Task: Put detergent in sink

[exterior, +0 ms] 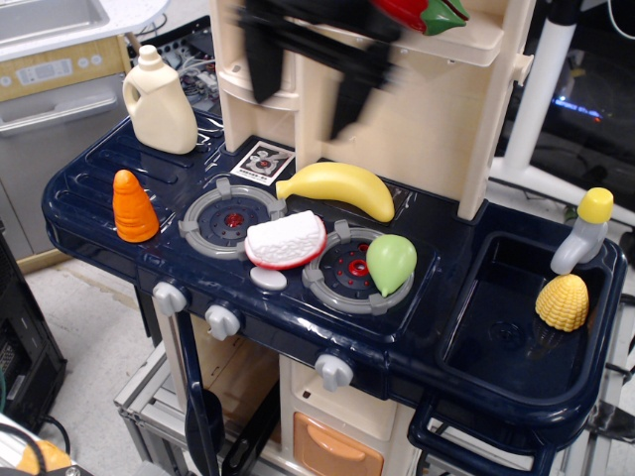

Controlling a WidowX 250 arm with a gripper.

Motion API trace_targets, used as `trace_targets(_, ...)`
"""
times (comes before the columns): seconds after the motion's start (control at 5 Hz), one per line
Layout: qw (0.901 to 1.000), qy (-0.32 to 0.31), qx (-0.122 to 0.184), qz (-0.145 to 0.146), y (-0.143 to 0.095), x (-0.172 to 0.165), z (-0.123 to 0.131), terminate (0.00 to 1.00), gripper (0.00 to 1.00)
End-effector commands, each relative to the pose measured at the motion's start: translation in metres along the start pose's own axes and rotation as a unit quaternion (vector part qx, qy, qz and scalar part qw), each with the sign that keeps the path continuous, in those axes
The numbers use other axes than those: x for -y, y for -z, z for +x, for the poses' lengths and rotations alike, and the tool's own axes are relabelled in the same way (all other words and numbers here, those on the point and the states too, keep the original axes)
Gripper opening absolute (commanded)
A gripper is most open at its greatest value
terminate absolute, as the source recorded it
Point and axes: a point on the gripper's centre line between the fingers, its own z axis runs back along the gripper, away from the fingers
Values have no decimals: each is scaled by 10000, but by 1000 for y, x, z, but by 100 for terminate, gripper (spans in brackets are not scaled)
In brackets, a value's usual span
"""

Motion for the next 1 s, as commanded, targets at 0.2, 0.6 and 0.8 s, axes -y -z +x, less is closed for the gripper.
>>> trace_targets(0.2,9690,2351,446,612,-22,-105,28,0,100)
trace_targets(0.6,9464,3046,749,770,-10,-137,52,0,100)
trace_targets(0.8,9365,3276,881,892,-2,-150,67,0,100)
